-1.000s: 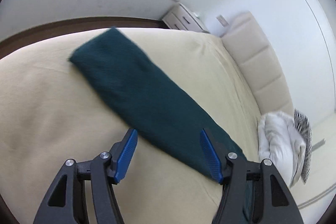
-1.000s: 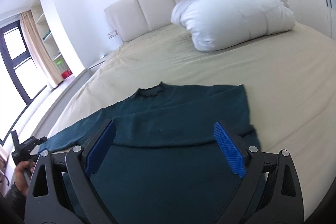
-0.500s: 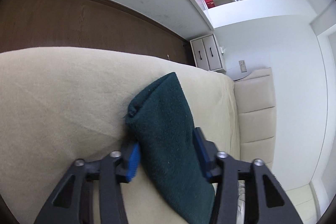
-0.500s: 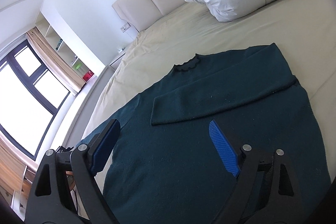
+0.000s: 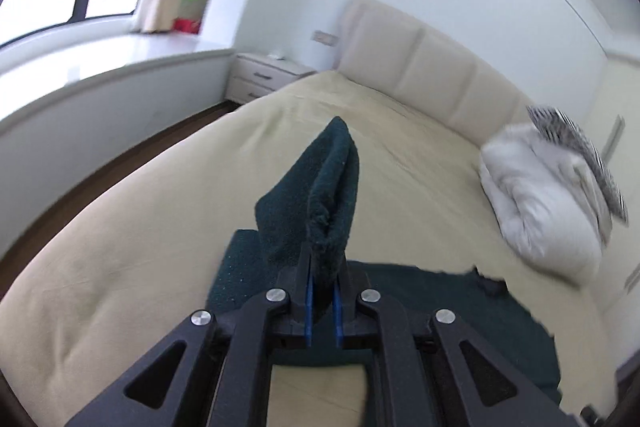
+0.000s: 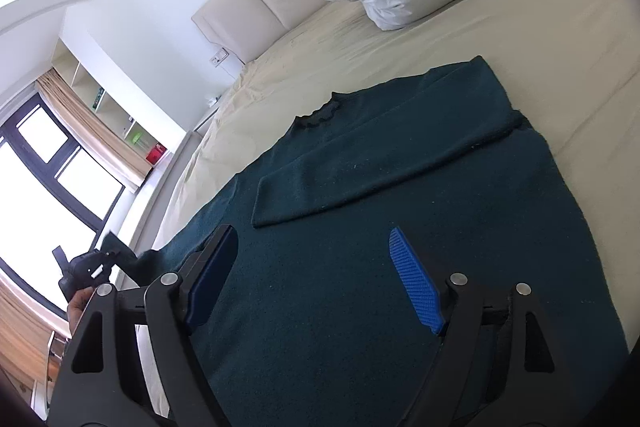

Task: Fold small clothes

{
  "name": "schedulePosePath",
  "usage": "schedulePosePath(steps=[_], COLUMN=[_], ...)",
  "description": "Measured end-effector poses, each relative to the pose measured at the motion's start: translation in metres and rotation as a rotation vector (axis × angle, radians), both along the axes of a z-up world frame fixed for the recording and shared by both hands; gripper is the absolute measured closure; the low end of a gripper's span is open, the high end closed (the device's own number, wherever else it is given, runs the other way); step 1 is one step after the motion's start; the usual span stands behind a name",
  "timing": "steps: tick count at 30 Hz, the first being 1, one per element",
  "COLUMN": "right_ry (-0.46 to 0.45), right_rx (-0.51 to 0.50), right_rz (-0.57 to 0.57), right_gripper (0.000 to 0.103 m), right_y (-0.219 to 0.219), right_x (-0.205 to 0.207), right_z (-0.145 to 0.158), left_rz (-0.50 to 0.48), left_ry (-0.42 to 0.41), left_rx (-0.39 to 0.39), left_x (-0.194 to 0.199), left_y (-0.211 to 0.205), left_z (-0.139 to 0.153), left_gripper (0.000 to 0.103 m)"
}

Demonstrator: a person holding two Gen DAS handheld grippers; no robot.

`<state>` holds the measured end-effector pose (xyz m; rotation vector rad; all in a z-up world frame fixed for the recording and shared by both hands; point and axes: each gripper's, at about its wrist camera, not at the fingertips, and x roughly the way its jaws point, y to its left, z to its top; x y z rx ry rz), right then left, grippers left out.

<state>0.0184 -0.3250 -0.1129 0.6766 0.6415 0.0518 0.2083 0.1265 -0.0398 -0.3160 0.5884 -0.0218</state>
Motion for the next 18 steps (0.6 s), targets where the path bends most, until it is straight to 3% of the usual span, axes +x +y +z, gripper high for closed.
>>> schedulePosePath(steps=[4, 6, 9, 11, 12, 13, 15, 18], right_ry=[0.011, 0.023, 0.039, 0.059, 0.081, 0.098, 0.127, 0.165], right_rx=[0.031, 0.055, 0.078, 0.1, 0.113, 0.123, 0.138, 0.175], right_rz=[-0.038, -0.053, -0.065, -0.058, -0.05, -0.041, -0.018, 0.032], right_gripper=[0.026, 0.026, 0.026, 0.026, 0.026, 0.026, 0.026, 0.026], right_y=[-0.02, -0.031, -0.043, -0.048, -0.05, -0.05, -0.047, -0.034], right_x=[-0.008, -0.011, -0.013, -0.009, -0.007, -0.002, 0.013, 0.043], right_z=[-0.011, -0.018, -0.027, -0.035, -0.039, -0.043, -0.051, -0.062], left_rz=[-0.257, -0.338, -0.408, -0.426, -0.426, -0.429, -0.423, -0.413], left_ry=[-0.011, 0.002, 0.075, 0.168, 0.177, 0.175, 0.17, 0.12], left_rx=[0.261, 0.321, 0.392, 0.391, 0.383, 0.367, 0.326, 0.284], left_x=[-0.026, -0.041, -0.044, -0.042, -0.042, -0.044, -0.05, -0.071], left_y=[-0.144, -0.189, -0.217, -0.222, -0.217, -0.214, -0.205, -0.181], left_z=[-0.023, -0.046, -0.093, -0.117, -0.12, -0.117, -0.104, -0.084], left_gripper=[0.095, 0.094, 0.089, 0.087, 0.085, 0.08, 0.039, 0.03])
